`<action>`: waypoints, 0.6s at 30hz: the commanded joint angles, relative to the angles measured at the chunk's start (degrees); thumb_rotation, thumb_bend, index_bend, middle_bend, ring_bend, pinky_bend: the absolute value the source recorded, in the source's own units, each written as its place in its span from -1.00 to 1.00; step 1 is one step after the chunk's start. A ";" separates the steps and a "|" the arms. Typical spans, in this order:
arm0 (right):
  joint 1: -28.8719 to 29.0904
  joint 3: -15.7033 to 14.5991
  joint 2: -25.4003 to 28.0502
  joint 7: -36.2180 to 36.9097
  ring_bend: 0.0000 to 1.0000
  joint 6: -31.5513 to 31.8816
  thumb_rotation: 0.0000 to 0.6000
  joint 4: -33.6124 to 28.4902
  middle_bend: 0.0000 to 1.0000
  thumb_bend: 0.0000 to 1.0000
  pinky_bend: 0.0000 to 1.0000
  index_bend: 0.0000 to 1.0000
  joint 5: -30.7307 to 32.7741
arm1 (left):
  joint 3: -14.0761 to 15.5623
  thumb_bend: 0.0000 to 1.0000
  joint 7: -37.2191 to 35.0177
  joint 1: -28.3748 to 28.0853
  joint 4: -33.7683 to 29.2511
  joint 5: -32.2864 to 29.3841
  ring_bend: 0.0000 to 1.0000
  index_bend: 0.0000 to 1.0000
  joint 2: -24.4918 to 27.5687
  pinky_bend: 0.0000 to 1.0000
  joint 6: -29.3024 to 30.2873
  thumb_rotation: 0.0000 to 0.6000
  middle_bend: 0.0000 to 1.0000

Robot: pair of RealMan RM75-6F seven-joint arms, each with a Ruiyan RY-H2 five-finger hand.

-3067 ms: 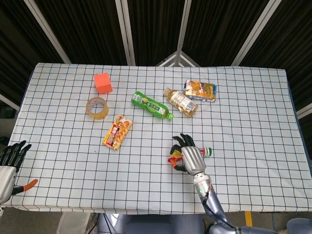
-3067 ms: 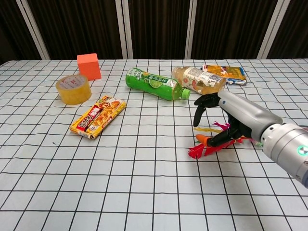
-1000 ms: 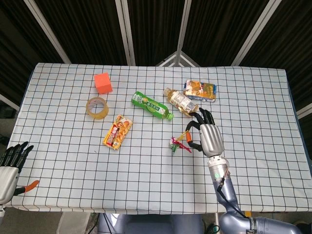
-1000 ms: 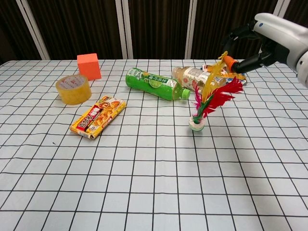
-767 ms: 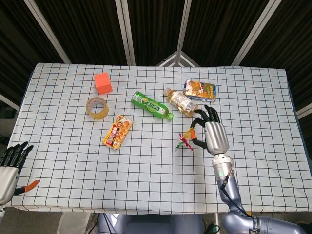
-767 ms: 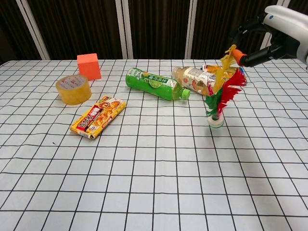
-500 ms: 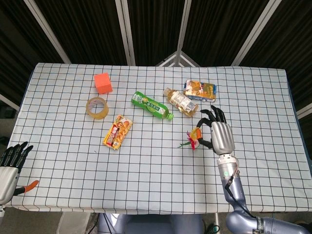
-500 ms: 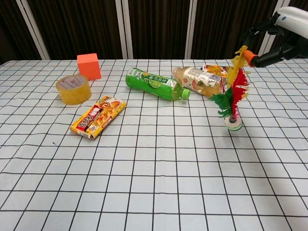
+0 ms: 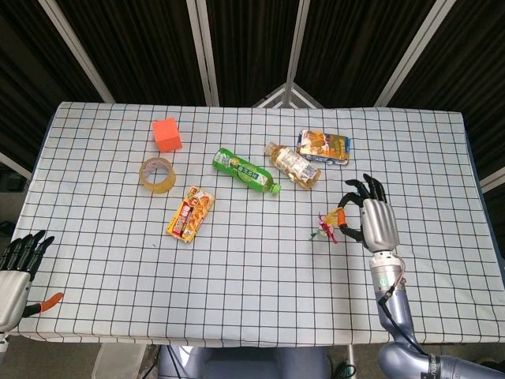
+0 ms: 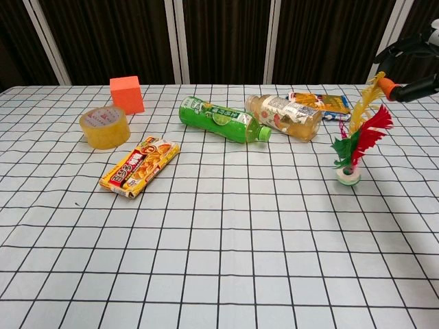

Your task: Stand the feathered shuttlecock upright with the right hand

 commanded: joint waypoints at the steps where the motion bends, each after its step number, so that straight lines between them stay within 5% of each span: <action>1: -0.26 -0.07 0.46 0.59 -1.00 -0.08 1.00 0.39 -0.53 0.17 -1.00 0.22 0.41 | 0.01 -0.91 0.10 0.01 0.00 0.05 -1.00 -1.00 -0.05 -1.00 0.03 1.00 -1.00; 10: -0.52 -0.39 1.06 1.66 -1.00 -0.54 1.00 1.65 -0.53 0.17 -1.00 0.20 1.72 | 0.03 -0.90 0.36 0.06 0.03 0.03 -1.00 -1.00 -0.19 -1.00 0.06 1.00 -1.00; 12: -0.56 -0.52 1.23 1.53 -1.00 -0.55 1.00 1.70 -0.54 0.17 -1.00 0.03 1.88 | 0.05 -0.90 0.38 0.08 0.03 0.02 -1.00 -1.00 -0.19 -1.00 0.04 1.00 -1.00; 16: -0.71 -0.96 1.91 0.88 -1.00 -0.63 1.00 1.39 -0.87 0.14 -1.00 -0.90 2.30 | 0.03 -0.90 0.49 0.11 0.02 0.09 -1.00 -1.00 -0.23 -1.00 0.16 1.00 -1.00; 18: -0.82 -1.01 2.41 0.47 -1.00 -0.56 1.00 0.82 -0.97 0.08 -1.00 -1.00 2.71 | 0.01 -0.90 0.53 0.14 0.08 0.24 -1.00 -1.00 -0.31 -1.00 0.34 1.00 -1.00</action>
